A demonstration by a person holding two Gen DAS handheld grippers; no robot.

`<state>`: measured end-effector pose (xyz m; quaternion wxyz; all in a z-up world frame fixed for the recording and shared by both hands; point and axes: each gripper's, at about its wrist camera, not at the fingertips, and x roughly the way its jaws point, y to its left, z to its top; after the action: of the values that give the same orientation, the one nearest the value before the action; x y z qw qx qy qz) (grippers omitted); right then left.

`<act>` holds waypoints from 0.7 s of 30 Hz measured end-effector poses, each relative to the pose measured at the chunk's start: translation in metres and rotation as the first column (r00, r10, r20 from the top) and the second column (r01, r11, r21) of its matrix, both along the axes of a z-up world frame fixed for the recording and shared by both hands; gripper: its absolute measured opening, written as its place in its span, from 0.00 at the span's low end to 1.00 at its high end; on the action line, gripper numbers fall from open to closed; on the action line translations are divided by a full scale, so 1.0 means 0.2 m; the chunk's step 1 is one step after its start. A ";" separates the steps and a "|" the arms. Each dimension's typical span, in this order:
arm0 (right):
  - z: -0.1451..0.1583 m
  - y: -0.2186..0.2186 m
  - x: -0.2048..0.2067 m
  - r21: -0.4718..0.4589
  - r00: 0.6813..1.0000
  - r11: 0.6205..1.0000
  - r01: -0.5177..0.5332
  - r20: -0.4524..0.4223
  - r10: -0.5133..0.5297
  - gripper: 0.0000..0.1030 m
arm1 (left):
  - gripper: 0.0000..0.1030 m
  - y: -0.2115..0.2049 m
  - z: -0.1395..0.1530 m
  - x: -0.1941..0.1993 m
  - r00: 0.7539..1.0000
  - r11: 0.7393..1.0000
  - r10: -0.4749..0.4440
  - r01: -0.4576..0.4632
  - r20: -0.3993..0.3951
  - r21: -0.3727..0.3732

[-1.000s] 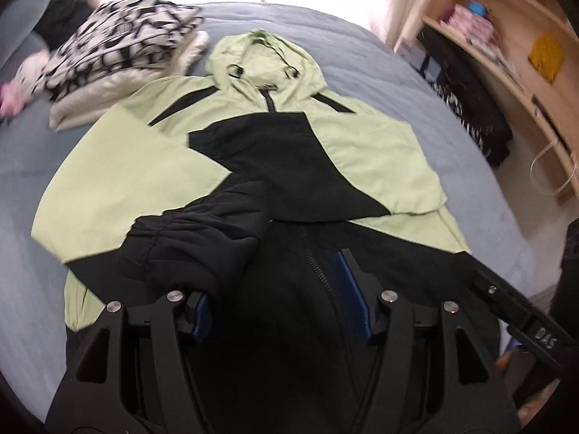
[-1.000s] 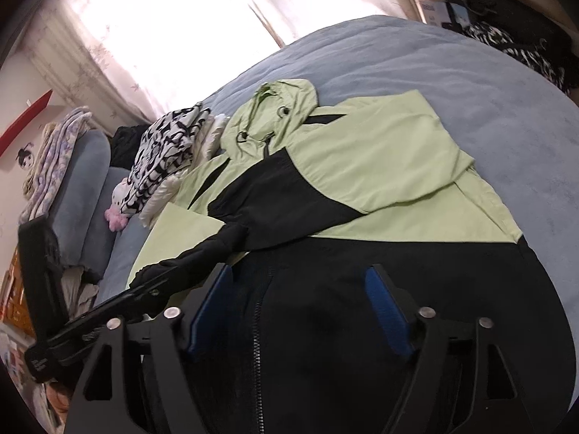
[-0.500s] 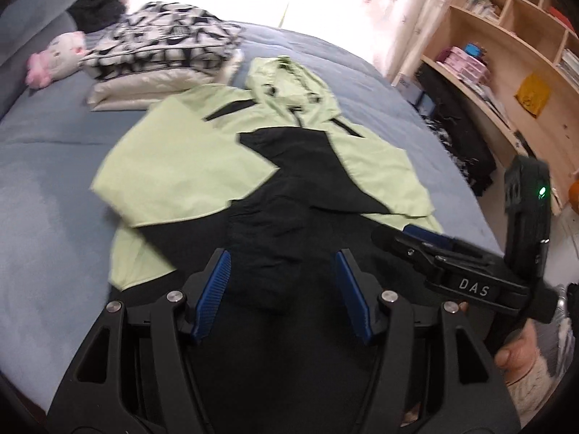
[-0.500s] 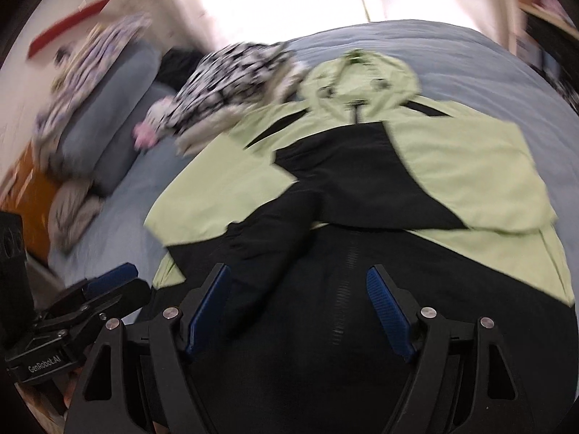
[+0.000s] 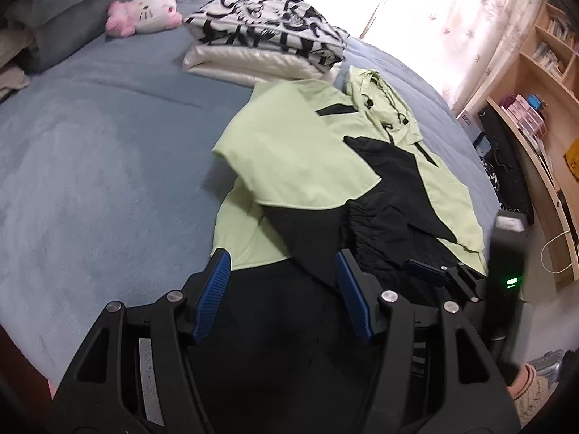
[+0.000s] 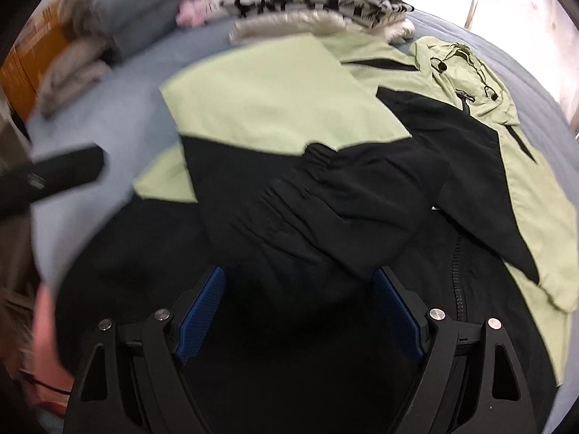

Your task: Fold large clothes

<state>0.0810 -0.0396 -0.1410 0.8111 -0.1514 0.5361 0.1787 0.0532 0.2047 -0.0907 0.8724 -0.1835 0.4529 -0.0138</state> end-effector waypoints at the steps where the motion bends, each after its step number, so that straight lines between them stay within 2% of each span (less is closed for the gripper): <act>1: -0.03 0.01 0.01 -0.010 1.000 1.000 -0.003 -0.004 0.003 0.80 | 0.55 0.00 -0.01 0.00 1.000 1.000 0.001 -0.001 -0.006 -0.004; 3: -0.05 -0.01 0.03 0.025 1.000 1.000 0.016 -0.028 -0.015 0.52 | 0.55 0.02 -0.04 0.01 1.000 1.000 0.001 -0.001 -0.018 -0.009; 4: -0.05 -0.02 0.04 0.044 0.999 0.999 0.026 -0.037 -0.024 0.25 | 0.55 0.01 -0.05 0.01 1.000 1.000 0.002 -0.002 -0.021 -0.009; 5: -0.02 -0.03 0.04 0.062 0.999 0.998 0.030 -0.029 -0.028 0.14 | 0.55 0.00 -0.05 0.01 1.000 1.000 0.002 -0.002 -0.022 -0.010; 7: 0.09 -0.06 0.04 0.071 0.998 0.997 0.023 0.051 -0.027 0.12 | 0.55 0.00 -0.07 0.01 1.000 1.000 0.002 -0.003 -0.025 -0.009; 9: 0.30 -0.10 0.06 0.112 0.986 0.994 0.000 0.166 -0.019 0.11 | 0.55 -0.01 -0.07 0.02 1.000 1.000 0.003 -0.003 -0.025 -0.012; 12: 0.59 -0.22 0.09 0.184 0.943 0.983 0.007 0.326 -0.068 0.11 | 0.55 -0.03 -0.07 0.03 1.000 1.000 -0.004 0.004 -0.019 -0.010; 14: 0.76 -0.36 0.13 0.247 0.894 0.967 0.065 0.417 -0.167 0.11 | 0.55 -0.06 -0.07 0.03 1.000 1.000 -0.010 0.010 -0.015 -0.007; 16: 0.81 -0.52 0.19 0.290 0.861 0.946 0.144 0.434 -0.264 0.11 | 0.55 -0.09 -0.07 0.04 1.000 1.000 -0.023 0.023 -0.013 -0.002; 18: 0.75 -0.69 0.27 0.318 0.846 0.915 0.249 0.388 -0.365 0.13 | 0.55 -0.11 -0.07 0.05 0.999 0.999 -0.035 0.035 -0.016 0.009; 19: 0.64 -0.81 0.33 0.320 0.851 0.891 0.323 0.313 -0.421 0.27 | 0.55 -0.12 -0.08 0.06 0.999 0.999 -0.039 0.039 -0.018 0.012; 20: 0.57 -0.87 0.37 0.306 0.854 0.878 0.368 0.262 -0.450 0.55 | 0.55 -0.13 -0.08 0.07 0.999 0.999 -0.046 0.046 -0.024 0.017; 21: 0.46 -0.95 0.41 0.278 0.854 0.859 0.429 0.185 -0.486 0.66 | 0.55 -0.14 -0.09 0.09 0.998 0.999 -0.049 0.050 -0.031 0.021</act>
<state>0.1634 -0.2296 -0.0490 0.9025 0.0539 0.4268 0.0189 0.0703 0.1772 -0.1085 0.8667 -0.1632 0.4705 -0.0277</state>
